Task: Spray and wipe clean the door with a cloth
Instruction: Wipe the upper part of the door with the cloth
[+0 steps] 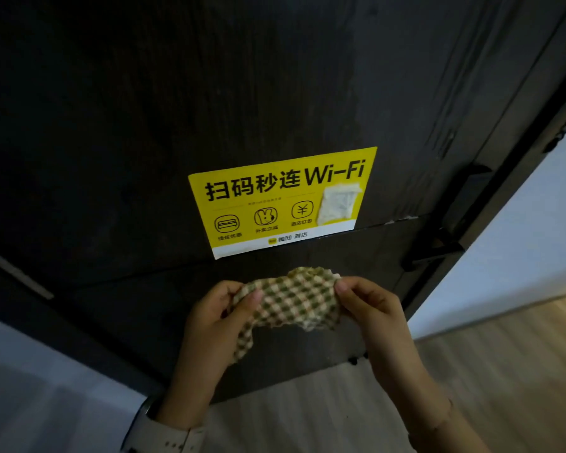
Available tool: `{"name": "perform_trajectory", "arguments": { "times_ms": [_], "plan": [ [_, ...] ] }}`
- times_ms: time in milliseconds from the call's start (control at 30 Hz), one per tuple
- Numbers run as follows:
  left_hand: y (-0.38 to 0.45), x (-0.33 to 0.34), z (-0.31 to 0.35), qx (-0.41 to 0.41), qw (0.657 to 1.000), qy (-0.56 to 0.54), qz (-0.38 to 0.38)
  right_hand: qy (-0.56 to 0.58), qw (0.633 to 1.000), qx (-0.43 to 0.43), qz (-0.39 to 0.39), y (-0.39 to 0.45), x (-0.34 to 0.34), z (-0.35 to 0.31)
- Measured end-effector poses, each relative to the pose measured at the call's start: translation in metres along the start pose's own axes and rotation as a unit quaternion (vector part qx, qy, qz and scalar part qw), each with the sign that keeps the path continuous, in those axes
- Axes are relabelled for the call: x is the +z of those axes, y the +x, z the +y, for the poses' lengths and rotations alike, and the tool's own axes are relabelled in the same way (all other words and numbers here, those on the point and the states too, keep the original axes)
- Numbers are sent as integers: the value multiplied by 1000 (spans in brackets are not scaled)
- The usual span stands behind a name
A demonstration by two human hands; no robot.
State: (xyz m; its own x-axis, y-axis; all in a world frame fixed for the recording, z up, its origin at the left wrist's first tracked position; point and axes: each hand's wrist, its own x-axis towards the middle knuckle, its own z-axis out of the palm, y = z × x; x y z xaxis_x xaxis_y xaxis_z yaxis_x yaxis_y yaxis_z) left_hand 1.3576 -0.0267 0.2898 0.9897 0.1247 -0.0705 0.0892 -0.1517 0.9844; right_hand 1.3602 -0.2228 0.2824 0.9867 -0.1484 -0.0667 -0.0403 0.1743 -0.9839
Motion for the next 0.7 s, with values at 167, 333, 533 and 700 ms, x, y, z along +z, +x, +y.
{"name": "perform_trajectory", "arguments": {
  "times_ms": [167,333,533,700],
  "plan": [
    [5,19,-13,-46,999,9,27,-26,1000,-17,-1,12,-26,4],
    [7,37,-20,-53,997,27,51,3,999,-7,-36,34,-57,3],
    [-4,60,-14,-57,998,-16,16,-135,969,-35,-204,43,-63,27],
    [-25,57,-8,-75,996,-39,-26,-171,938,-91,-287,32,-47,36]
  ]
}}
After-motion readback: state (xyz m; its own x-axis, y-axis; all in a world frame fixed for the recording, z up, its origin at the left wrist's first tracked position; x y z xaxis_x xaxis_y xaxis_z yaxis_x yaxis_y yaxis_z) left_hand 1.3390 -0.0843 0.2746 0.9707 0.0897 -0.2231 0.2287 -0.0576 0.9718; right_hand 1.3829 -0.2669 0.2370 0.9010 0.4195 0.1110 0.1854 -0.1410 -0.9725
